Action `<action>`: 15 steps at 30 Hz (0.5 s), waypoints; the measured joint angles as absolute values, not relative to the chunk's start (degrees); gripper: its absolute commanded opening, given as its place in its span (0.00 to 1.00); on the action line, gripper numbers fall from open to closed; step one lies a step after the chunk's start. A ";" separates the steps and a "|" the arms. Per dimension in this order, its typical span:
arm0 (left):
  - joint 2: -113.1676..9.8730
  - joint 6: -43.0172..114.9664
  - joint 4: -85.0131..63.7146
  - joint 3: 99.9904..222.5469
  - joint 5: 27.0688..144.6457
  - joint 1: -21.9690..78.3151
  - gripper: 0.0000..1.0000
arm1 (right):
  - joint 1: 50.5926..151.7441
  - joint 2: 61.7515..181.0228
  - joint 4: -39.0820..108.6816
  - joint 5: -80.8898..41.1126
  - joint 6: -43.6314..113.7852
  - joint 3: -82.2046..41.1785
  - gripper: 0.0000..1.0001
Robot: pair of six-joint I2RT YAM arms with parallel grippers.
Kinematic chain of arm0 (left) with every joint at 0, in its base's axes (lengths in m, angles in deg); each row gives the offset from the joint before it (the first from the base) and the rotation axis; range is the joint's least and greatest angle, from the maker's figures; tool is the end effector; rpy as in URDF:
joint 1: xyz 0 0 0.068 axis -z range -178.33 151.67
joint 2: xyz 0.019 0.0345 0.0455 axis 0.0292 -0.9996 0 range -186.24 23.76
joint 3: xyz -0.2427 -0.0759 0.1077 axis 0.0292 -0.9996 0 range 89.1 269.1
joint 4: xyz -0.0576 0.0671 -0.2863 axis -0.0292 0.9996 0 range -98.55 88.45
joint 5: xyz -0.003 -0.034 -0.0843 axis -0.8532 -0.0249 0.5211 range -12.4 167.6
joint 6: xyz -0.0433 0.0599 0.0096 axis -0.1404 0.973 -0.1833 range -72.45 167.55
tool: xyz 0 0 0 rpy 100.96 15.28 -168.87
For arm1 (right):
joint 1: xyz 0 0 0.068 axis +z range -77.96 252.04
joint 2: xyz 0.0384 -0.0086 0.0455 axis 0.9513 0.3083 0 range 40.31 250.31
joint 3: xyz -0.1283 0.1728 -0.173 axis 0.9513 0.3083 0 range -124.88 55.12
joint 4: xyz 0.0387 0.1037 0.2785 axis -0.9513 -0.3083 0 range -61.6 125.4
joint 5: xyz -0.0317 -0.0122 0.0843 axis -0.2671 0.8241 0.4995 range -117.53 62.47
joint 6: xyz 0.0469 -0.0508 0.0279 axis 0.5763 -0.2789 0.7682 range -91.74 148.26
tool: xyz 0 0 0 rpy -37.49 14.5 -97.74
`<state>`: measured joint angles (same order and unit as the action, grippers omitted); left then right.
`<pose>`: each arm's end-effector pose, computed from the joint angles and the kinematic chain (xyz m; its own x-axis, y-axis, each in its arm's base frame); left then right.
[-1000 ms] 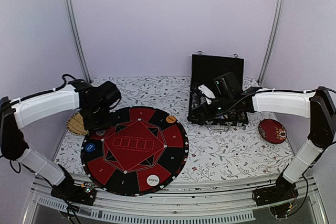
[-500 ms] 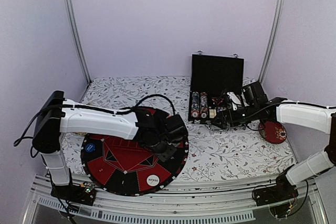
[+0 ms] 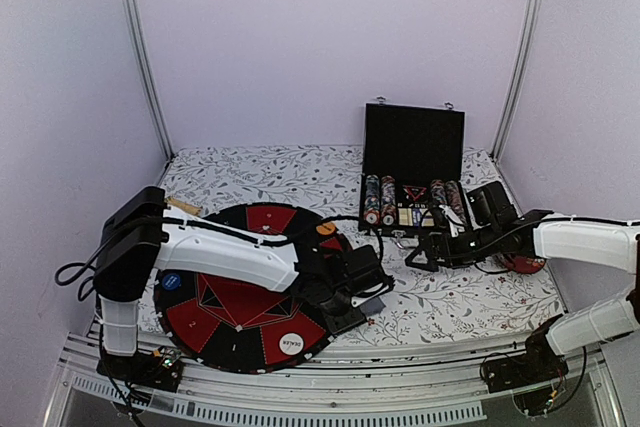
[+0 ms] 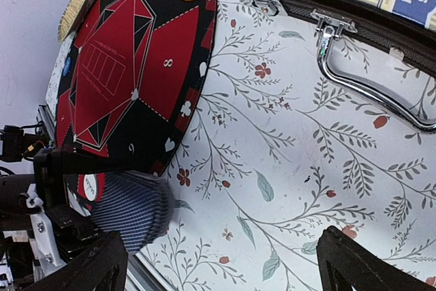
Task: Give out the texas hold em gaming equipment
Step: Place the poker card in position 9.
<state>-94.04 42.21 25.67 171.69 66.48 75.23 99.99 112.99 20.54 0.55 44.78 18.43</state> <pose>0.1418 -0.4379 0.1078 -0.3498 0.8621 -0.3667 0.8932 0.4249 0.1469 0.2408 0.1611 0.1494 -0.8490 -0.1663 -0.5015 -0.4533 0.7170 0.5295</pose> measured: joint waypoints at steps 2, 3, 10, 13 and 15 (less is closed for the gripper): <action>-94.06 43.59 24.69 171.03 66.63 75.23 0.78 | 100.31 113.01 21.00 1.07 45.41 18.46 0.99; -94.06 44.31 24.21 170.57 66.68 75.23 0.81 | 100.66 113.06 21.48 1.29 45.58 18.46 0.99; -93.60 46.71 20.16 168.08 66.72 75.17 0.88 | 104.18 115.92 23.52 2.62 46.81 18.46 1.00; -92.88 47.11 18.52 166.75 67.29 75.15 0.92 | 105.01 116.55 24.32 4.15 46.96 19.16 1.00; -92.05 47.30 17.13 165.24 68.54 75.01 0.94 | 105.06 116.55 24.63 4.87 47.00 19.57 1.00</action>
<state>-92.05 47.30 17.13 165.24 68.54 75.01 105.06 116.55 24.63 4.87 47.00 19.57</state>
